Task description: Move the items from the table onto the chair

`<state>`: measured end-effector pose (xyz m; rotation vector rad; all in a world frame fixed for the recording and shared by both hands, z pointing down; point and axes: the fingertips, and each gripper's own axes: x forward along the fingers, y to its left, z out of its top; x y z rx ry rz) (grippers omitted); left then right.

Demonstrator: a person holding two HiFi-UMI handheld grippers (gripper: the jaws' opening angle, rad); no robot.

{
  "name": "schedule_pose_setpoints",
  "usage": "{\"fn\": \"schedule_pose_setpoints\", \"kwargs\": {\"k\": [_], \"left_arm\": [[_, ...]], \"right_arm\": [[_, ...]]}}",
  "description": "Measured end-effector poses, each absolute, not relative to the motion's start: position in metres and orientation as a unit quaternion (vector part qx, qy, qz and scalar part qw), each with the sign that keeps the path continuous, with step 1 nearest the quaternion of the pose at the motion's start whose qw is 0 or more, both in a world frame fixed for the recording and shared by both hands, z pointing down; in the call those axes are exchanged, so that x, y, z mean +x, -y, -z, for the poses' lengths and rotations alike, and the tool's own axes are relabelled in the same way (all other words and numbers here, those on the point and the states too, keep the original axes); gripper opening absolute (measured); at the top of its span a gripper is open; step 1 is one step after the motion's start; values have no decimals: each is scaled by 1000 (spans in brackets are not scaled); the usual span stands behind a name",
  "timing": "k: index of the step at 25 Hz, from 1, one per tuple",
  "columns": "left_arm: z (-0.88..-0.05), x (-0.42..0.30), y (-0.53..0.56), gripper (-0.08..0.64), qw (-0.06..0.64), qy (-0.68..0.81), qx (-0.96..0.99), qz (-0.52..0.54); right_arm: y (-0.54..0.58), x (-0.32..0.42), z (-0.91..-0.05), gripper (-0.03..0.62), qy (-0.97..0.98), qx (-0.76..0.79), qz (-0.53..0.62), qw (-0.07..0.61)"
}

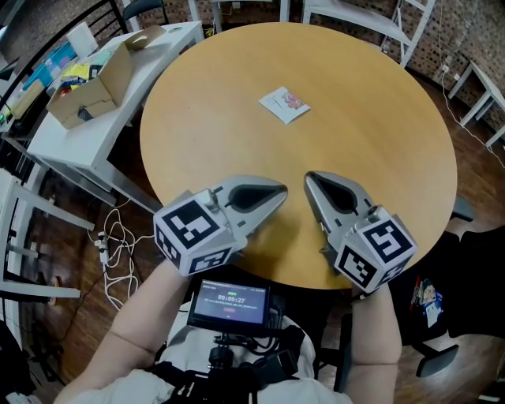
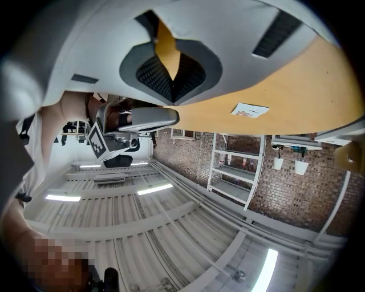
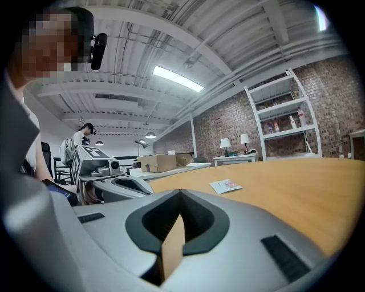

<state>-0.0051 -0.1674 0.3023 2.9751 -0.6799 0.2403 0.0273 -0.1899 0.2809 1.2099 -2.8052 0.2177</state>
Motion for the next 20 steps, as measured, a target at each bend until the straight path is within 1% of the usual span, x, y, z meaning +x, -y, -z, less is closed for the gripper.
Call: {"fn": "schedule_pose_setpoints", "kwargs": {"k": [5, 8, 9, 10, 12, 13, 17, 20], "left_arm": [[-302, -4, 168, 6, 41, 224, 971, -76], [-301, -2, 165, 6, 44, 219, 972, -78], [-301, -1, 165, 6, 43, 215, 973, -77], [-301, -1, 164, 6, 44, 212, 973, -79], [-301, 0, 162, 6, 44, 204, 974, -85], [-301, 0, 161, 6, 43, 202, 975, -86], [-297, 3, 158, 6, 45, 196, 976, -88], [-299, 2, 155, 6, 38, 182, 978, -90]], "right_arm": [[196, 28, -276, 11, 919, 386, -51, 60], [210, 32, -272, 14, 920, 377, -44, 94], [215, 32, -274, 32, 921, 369, -45, 112], [221, 32, -277, 83, 922, 361, -47, 130], [235, 31, -280, 106, 921, 353, -52, 156], [245, 32, -280, 107, 920, 353, -55, 164], [292, 34, -281, 158, 912, 354, -73, 196], [327, 27, -303, 215, 902, 347, -86, 244]]}}
